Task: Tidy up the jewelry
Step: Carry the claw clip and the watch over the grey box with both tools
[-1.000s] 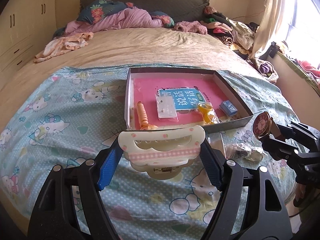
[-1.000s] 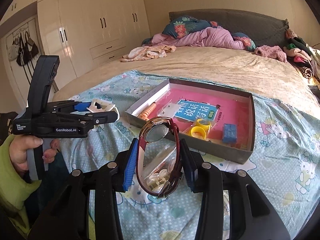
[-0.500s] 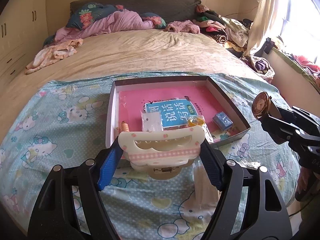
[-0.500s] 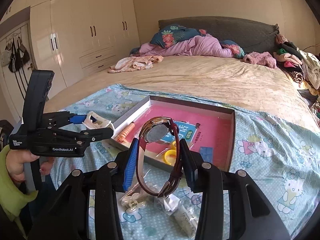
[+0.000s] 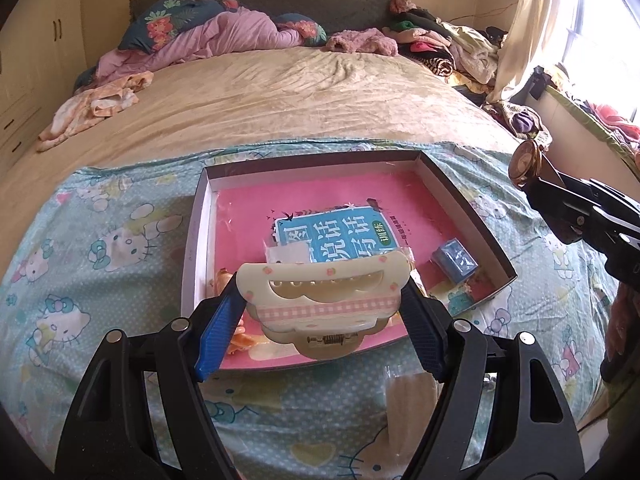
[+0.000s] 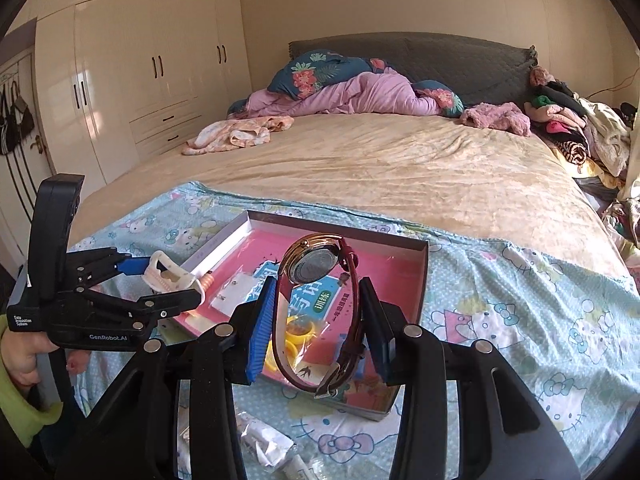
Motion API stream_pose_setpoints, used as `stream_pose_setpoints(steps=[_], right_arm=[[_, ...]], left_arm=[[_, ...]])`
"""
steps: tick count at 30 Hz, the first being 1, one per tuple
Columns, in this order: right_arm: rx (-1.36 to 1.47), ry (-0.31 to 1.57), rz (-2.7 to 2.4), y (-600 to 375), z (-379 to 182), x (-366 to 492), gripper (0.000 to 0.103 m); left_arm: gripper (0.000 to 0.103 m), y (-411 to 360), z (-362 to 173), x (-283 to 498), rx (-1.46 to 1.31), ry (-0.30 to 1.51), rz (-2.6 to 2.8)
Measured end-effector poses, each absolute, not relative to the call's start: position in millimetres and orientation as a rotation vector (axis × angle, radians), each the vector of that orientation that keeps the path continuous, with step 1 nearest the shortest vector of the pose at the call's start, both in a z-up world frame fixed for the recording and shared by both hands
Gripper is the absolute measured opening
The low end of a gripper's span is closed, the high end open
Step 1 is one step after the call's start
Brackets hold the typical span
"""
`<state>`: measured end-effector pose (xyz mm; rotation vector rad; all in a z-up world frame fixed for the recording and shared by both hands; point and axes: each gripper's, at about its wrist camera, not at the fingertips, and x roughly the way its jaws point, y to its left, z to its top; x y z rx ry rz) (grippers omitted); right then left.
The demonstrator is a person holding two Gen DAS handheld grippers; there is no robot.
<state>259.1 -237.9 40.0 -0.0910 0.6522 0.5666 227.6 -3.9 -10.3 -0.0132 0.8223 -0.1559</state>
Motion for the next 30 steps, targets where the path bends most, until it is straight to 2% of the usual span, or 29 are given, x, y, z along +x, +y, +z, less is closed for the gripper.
stream_pose_setpoints(steps=[30], right_arm=[[-0.129, 0.827, 0.525, -214, -26, 341, 0.040]], left_arm=[[0.067, -21, -69, 264, 0.011, 0.925, -0.156]])
